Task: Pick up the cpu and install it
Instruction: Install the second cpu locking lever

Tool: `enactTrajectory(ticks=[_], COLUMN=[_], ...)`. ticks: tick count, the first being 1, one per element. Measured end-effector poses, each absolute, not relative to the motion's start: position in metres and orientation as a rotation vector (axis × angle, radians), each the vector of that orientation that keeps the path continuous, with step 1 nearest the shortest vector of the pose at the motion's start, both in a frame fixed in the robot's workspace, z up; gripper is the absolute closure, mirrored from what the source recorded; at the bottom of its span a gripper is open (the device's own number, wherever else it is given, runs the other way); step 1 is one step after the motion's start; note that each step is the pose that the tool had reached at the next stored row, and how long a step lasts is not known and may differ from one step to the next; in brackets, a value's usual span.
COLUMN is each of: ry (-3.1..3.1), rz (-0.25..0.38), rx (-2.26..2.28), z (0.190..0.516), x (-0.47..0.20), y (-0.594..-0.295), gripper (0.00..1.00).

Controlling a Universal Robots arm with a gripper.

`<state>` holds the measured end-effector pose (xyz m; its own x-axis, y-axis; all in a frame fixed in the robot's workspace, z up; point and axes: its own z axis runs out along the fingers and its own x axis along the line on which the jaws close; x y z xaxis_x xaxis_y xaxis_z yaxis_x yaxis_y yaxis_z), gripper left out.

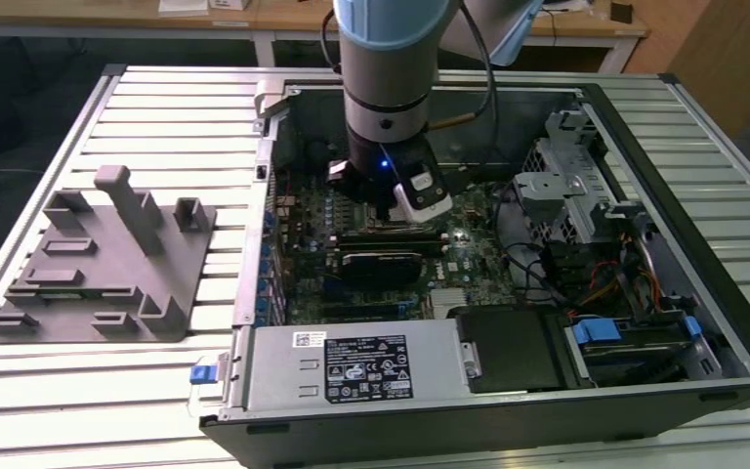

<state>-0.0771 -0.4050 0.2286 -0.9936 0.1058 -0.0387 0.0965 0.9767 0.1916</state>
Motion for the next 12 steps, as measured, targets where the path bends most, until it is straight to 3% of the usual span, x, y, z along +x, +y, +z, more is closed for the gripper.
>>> enactTrajectory(ticks=[12], ry=[3.080], rz=[0.221], rx=[0.156], z=[0.228], x=[-0.060], y=[-0.382], gripper=[0.89])
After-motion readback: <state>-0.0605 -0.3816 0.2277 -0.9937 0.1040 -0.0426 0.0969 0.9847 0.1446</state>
